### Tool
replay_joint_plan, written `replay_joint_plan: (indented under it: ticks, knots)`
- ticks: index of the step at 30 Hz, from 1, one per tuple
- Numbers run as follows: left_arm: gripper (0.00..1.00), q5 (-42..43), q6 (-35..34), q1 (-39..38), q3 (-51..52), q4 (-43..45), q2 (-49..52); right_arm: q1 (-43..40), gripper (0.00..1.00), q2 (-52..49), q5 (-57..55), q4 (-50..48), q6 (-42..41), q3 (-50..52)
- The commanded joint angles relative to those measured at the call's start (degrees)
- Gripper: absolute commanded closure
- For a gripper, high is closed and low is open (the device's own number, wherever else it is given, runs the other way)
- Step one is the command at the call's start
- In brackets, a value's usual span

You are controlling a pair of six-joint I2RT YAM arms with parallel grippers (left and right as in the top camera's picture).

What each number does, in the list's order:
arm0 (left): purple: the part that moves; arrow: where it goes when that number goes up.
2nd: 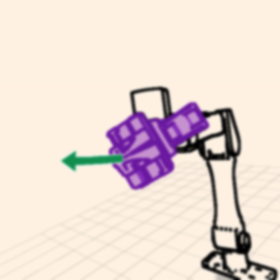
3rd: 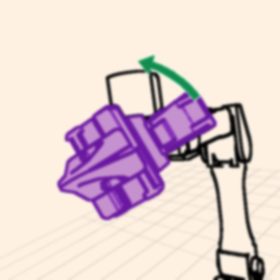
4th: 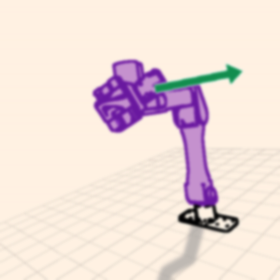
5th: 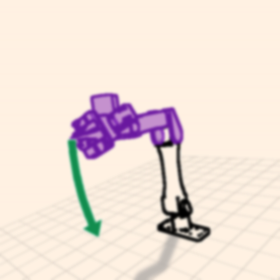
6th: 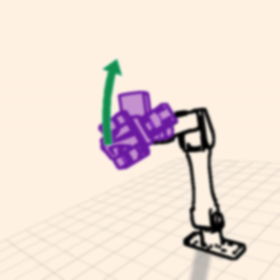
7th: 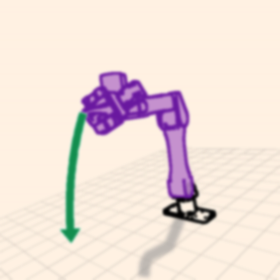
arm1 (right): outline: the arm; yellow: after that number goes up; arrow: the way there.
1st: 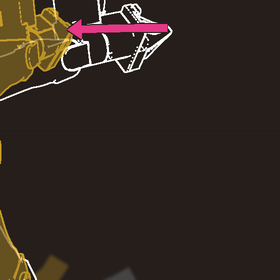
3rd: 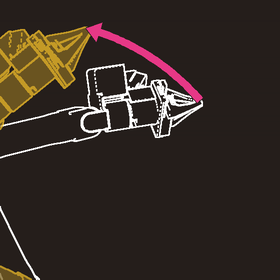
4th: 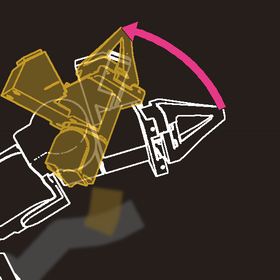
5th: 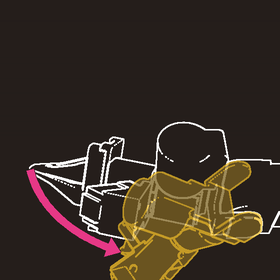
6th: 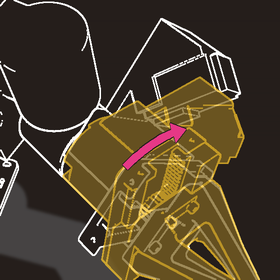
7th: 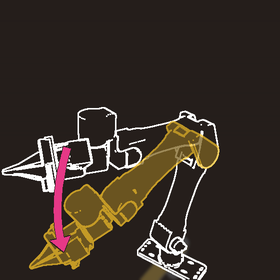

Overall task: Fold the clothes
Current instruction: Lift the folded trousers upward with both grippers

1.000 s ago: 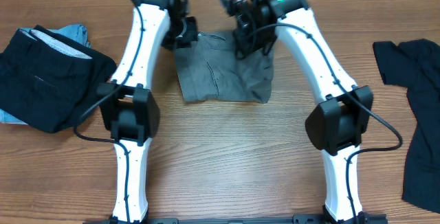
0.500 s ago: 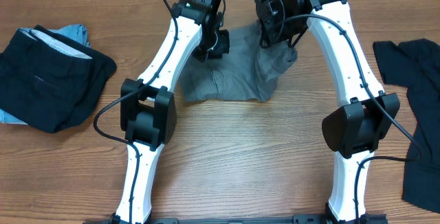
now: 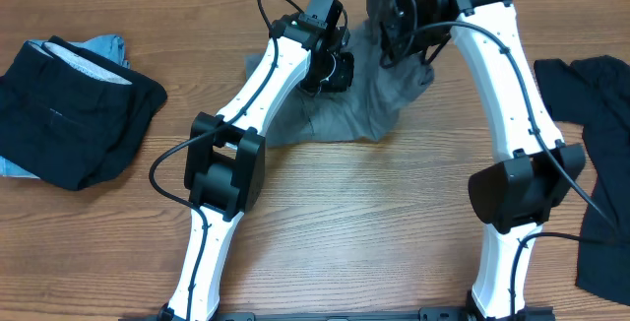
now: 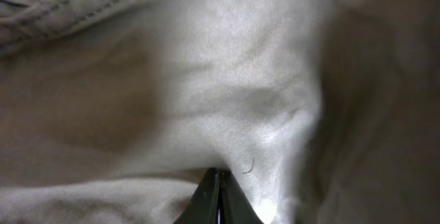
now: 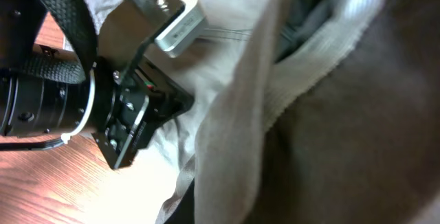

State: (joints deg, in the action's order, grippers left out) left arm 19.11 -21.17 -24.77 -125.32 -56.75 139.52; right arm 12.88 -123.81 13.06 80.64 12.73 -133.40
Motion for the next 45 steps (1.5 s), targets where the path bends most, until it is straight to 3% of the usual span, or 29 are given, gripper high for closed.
replay_joint_plan:
  ticks: [1, 16, 38, 45]
  knots:
    - [0.96, -0.13, -0.94, -0.48, 0.44, -0.37, -0.48, -1.29, 0.96, 3.58, -0.35, -0.17, 0.50, -2.10]
    - [0.96, -1.25, -1.38, -5.95, 4.76, 8.61, 2.56, -1.33, 0.96, 3.58, 0.04, 0.50, 0.61, -2.10]
    - [0.96, -5.14, -0.50, -6.71, 4.44, 11.13, 2.67, -0.26, 0.96, 3.58, 0.04, 3.52, 4.22, -2.03]
    - [0.96, -6.91, -0.57, -3.96, -0.59, 12.02, 1.22, -0.26, 0.96, 3.58, 0.02, 3.74, 4.22, -2.03]
